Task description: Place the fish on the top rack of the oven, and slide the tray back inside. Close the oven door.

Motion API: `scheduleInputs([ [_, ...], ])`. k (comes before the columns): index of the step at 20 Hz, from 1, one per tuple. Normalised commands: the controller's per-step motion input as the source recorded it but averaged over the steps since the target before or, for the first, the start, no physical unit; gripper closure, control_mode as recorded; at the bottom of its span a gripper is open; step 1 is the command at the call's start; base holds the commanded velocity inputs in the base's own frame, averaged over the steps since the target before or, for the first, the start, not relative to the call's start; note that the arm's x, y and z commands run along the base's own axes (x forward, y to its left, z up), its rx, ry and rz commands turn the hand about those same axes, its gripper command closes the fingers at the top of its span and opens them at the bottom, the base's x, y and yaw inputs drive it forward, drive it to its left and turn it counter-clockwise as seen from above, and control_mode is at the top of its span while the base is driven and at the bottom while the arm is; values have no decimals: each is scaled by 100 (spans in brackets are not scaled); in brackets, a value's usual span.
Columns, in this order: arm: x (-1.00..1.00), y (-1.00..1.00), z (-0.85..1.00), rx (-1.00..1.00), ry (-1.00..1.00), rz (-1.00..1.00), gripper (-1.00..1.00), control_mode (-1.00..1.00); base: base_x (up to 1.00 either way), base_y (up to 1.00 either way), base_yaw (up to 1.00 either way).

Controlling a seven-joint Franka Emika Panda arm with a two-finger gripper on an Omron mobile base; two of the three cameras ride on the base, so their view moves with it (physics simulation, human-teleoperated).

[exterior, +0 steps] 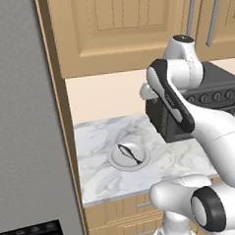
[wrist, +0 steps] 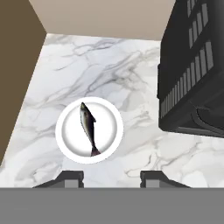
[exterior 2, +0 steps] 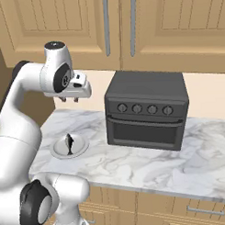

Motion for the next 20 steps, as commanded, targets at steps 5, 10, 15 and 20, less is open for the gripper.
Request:
scheduleInputs([
  [5,-13,10,-22,-1,0,0,-100,-100,0,0,0],
  [10,-13,40,-85,0,3,2,-100,-100,0,0,0],
  [15,0,35,-69,0,1,7,-100,-100,0,0,0],
  [20,6,13,-55,0,2,7,-100,-100,0,0,0],
])
